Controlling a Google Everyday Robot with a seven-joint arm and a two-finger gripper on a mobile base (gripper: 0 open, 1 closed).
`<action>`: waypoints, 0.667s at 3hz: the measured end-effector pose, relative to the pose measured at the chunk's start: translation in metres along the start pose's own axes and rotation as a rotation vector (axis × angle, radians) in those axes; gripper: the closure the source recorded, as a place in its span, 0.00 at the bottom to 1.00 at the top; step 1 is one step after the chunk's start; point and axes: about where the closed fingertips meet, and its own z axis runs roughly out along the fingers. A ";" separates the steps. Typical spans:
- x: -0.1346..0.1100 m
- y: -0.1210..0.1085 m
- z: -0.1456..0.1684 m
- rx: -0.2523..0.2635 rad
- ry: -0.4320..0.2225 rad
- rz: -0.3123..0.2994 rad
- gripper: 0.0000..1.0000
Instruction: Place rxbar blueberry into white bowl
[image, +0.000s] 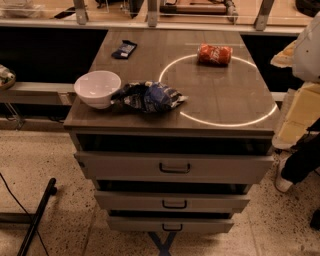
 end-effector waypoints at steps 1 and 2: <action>0.000 0.000 0.000 0.000 0.000 0.000 0.00; -0.014 -0.006 0.006 -0.005 -0.015 -0.012 0.00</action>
Offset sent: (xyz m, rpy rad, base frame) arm 0.0231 0.0279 -0.0088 0.0257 0.0209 0.0379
